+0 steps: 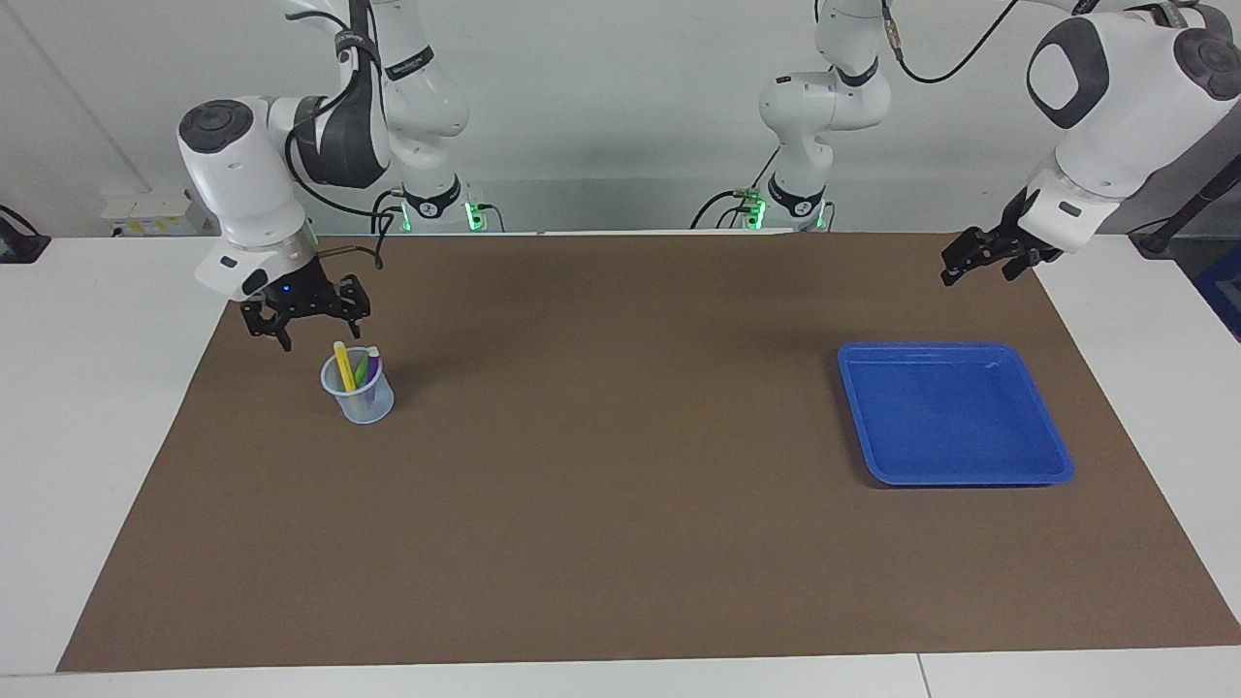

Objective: Transfer and insert pens with both arms

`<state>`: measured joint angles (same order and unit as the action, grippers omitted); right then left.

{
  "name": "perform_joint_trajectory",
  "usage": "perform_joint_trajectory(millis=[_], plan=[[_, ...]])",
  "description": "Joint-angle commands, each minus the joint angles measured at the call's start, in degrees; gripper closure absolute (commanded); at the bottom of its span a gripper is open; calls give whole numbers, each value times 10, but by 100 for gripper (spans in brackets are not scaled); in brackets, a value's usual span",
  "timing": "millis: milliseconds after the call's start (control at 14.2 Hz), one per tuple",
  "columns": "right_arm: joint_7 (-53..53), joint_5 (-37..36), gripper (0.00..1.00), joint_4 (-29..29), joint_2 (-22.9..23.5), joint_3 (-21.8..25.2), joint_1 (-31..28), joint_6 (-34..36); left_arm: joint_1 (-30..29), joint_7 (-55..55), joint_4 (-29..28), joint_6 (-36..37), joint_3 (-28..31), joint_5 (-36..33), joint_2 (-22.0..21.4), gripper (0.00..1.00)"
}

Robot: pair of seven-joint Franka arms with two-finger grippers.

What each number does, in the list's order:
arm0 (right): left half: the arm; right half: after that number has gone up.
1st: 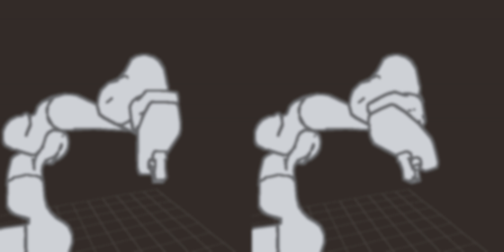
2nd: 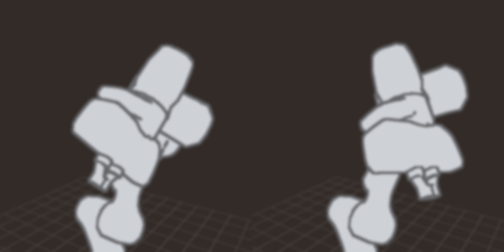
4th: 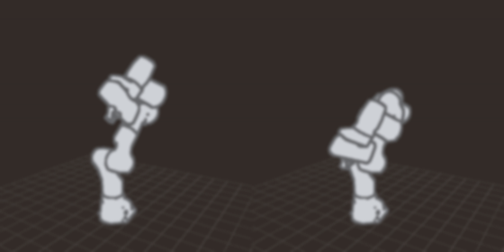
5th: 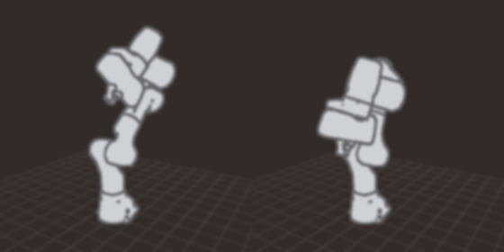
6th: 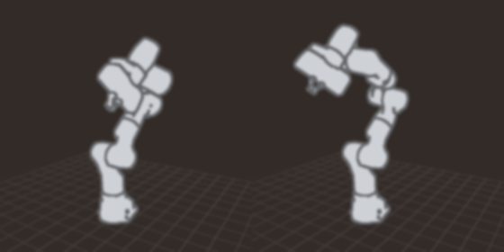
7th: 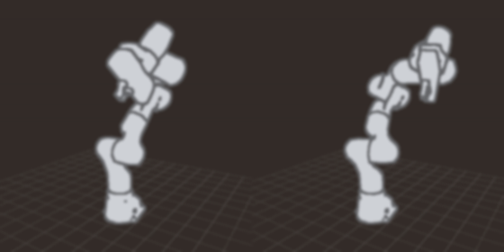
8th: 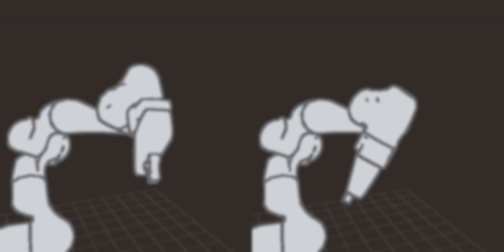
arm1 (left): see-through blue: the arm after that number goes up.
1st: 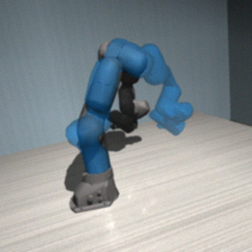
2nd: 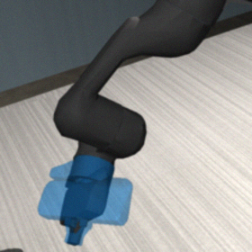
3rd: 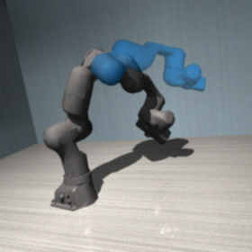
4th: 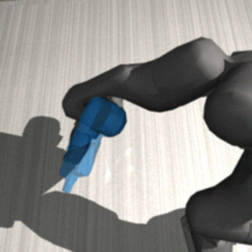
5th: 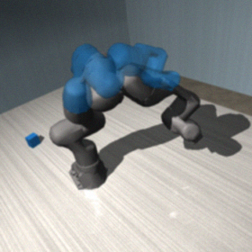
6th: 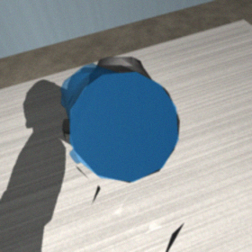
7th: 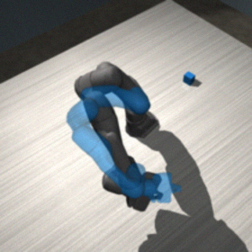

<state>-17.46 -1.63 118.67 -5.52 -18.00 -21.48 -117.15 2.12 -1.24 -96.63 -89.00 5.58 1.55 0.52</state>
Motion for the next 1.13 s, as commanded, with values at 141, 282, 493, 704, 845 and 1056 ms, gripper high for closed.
perform_joint_trajectory(millis=[141, 282, 493, 704, 845, 1056], plan=[[-4, -9, 0, -94, 9, -9, -8, 92, -12, -3, -33, -21, -7, -9, -28, 0], [-4, -8, 0, -139, 21, -9, -6, 134, -15, -3, -34, -21, -7, -9, -32, 0], [-4, -7, 0, -172, 23, -10, -3, 164, -15, -5, -33, -25, -9, -10, -33, 0], [-4, -2, 0, -203, 22, -12, 3, 188, -16, -4, -32, -26, -22, -10, -34, 0], [-3, 1, 0, -210, 27, -12, 13, 185, -26, -2, -30, -28, -42, -10, -34, 0], [18, 3, 0, -219, 28, -3, 36, 190, -34, 0, -27, -23, -54, -10, -36, 0]])
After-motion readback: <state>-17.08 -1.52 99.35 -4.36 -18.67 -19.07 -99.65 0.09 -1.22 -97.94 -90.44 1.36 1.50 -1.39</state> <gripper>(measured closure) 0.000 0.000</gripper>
